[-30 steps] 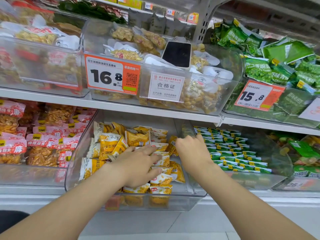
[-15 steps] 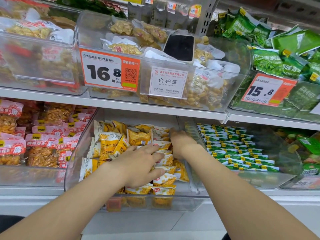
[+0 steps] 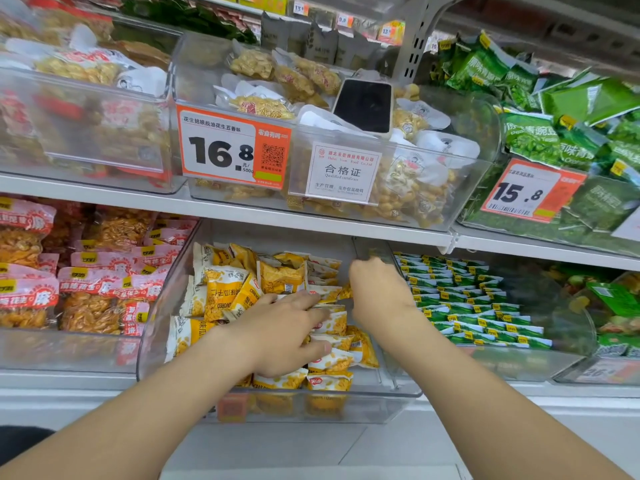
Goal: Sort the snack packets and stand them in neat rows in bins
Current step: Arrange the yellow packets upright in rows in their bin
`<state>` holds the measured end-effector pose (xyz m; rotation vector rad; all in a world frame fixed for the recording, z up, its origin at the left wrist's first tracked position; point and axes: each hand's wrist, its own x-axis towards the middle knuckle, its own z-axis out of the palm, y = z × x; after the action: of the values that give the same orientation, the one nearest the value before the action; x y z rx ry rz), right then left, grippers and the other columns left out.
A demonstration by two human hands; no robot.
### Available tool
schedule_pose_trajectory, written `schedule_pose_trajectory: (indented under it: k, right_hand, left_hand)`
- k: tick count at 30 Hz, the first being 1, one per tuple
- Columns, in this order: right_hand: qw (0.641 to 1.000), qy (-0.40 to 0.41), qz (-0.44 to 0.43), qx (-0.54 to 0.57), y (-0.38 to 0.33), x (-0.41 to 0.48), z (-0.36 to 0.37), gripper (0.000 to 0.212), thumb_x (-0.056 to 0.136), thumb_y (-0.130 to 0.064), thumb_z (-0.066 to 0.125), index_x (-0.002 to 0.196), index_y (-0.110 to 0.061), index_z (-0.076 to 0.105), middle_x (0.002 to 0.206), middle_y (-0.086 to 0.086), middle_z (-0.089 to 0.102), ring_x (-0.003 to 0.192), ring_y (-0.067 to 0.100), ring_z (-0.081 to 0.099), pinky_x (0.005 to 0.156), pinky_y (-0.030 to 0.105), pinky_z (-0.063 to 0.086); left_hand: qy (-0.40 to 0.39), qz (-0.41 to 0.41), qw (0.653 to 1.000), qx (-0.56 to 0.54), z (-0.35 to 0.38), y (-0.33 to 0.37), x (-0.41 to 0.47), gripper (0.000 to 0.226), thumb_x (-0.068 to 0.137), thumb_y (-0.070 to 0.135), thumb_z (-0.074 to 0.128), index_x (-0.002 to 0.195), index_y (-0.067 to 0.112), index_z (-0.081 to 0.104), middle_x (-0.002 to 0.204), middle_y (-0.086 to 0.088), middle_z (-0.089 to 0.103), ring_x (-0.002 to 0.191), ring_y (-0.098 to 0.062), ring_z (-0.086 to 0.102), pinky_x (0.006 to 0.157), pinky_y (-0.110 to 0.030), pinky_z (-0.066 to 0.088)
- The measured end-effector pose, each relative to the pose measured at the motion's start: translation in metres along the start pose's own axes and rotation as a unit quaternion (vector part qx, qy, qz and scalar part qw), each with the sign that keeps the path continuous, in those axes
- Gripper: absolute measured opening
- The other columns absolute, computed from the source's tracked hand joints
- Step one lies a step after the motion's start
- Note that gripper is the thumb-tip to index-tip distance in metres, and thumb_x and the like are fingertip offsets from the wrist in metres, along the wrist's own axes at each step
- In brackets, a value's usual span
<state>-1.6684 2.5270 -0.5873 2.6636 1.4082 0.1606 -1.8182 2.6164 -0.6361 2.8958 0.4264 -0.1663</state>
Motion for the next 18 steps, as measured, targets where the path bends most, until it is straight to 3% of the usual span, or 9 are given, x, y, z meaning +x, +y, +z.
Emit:
schedule_pose_trajectory:
  k: [4,7,9,11,12,13,15,16,18]
  right_hand:
    - [0.996,0.049,0.019,0.066,0.007,-0.025,-0.008,0.029,0.088,-0.010,0.075,0.098,-0.011,0.048,0.095,0.011,0.057,0.095,0.037,0.067,0.056,0.030,0.041]
    - [0.973,0.065,0.016,0.222,0.010,-0.025,0.000,0.037,0.085,-0.023,0.073,0.119,-0.016,0.060,0.108,0.009,0.065,0.098,0.033,0.065,0.063,0.031,0.052]
    - [0.915,-0.039,-0.017,0.402,0.008,-0.022,0.007,0.051,0.089,-0.029,0.076,0.136,-0.022,0.060,0.123,0.008,0.069,0.103,0.030,0.073,0.083,0.041,0.063]
    - [0.813,-0.170,-0.041,0.555,0.007,-0.019,0.009,0.054,0.097,-0.016,0.073,0.147,-0.018,0.053,0.132,0.014,0.069,0.095,0.029,0.079,0.084,0.044,0.065]
    - [0.799,-0.189,-0.038,0.570,0.009,-0.017,0.008,0.051,0.100,-0.009,0.067,0.148,-0.014,0.052,0.129,0.015,0.070,0.093,0.028,0.079,0.083,0.042,0.065]
    - [0.830,-0.158,-0.028,0.535,0.013,-0.013,0.009,0.045,0.100,-0.005,0.062,0.144,-0.012,0.055,0.120,0.014,0.074,0.093,0.028,0.079,0.082,0.042,0.065]
    - [0.944,-0.039,-0.023,0.327,0.023,-0.007,0.010,0.036,0.093,-0.004,0.057,0.128,-0.012,0.066,0.111,0.014,0.072,0.101,0.030,0.075,0.085,0.042,0.064]
    - [0.974,-0.019,-0.030,0.222,0.026,-0.006,0.011,0.035,0.090,-0.005,0.058,0.123,-0.011,0.066,0.114,0.015,0.068,0.105,0.032,0.070,0.086,0.043,0.062]
    - [0.989,-0.083,-0.053,0.112,0.021,-0.011,0.011,0.046,0.088,-0.002,0.065,0.132,-0.006,0.052,0.120,0.018,0.059,0.105,0.035,0.062,0.078,0.040,0.056]
  left_hand:
    - [0.040,-0.027,0.991,-0.128,-0.012,0.003,-0.006,0.085,0.095,0.066,0.061,0.159,0.020,0.032,0.162,0.001,0.040,0.149,-0.018,0.038,0.118,-0.035,0.039]
    - [0.113,-0.061,0.976,-0.177,-0.023,0.005,-0.018,0.092,0.089,0.060,0.073,0.157,0.021,0.027,0.158,0.003,0.041,0.145,-0.014,0.038,0.113,-0.026,0.037]
    - [0.176,-0.076,0.964,-0.186,-0.024,0.004,-0.027,0.098,0.084,0.059,0.078,0.157,0.023,0.023,0.152,0.005,0.039,0.143,-0.014,0.039,0.111,-0.026,0.038]
    - [0.219,-0.095,0.956,-0.170,-0.022,0.004,-0.034,0.107,0.082,0.058,0.080,0.161,0.026,0.016,0.152,0.004,0.032,0.142,-0.018,0.038,0.113,-0.033,0.041]
    - [0.226,-0.109,0.958,-0.141,-0.022,0.005,-0.037,0.105,0.084,0.057,0.079,0.162,0.030,0.014,0.153,0.003,0.026,0.142,-0.022,0.036,0.113,-0.037,0.042]
    - [0.229,-0.120,0.961,-0.096,-0.021,0.005,-0.039,0.098,0.086,0.056,0.077,0.161,0.035,0.016,0.155,0.001,0.022,0.144,-0.026,0.032,0.114,-0.042,0.041]
    - [0.228,-0.103,0.968,0.004,-0.020,0.005,-0.040,0.072,0.092,0.056,0.070,0.154,0.041,0.035,0.162,-0.001,0.018,0.149,-0.031,0.021,0.118,-0.051,0.035]
    - [0.221,-0.075,0.972,0.038,-0.020,0.004,-0.040,0.055,0.096,0.054,0.066,0.146,0.042,0.048,0.164,-0.001,0.022,0.151,-0.031,0.018,0.119,-0.054,0.031]
    - [0.175,-0.039,0.981,0.079,-0.021,0.003,-0.039,0.029,0.105,0.049,0.052,0.130,0.041,0.064,0.159,0.005,0.038,0.152,-0.026,0.023,0.119,-0.055,0.025]
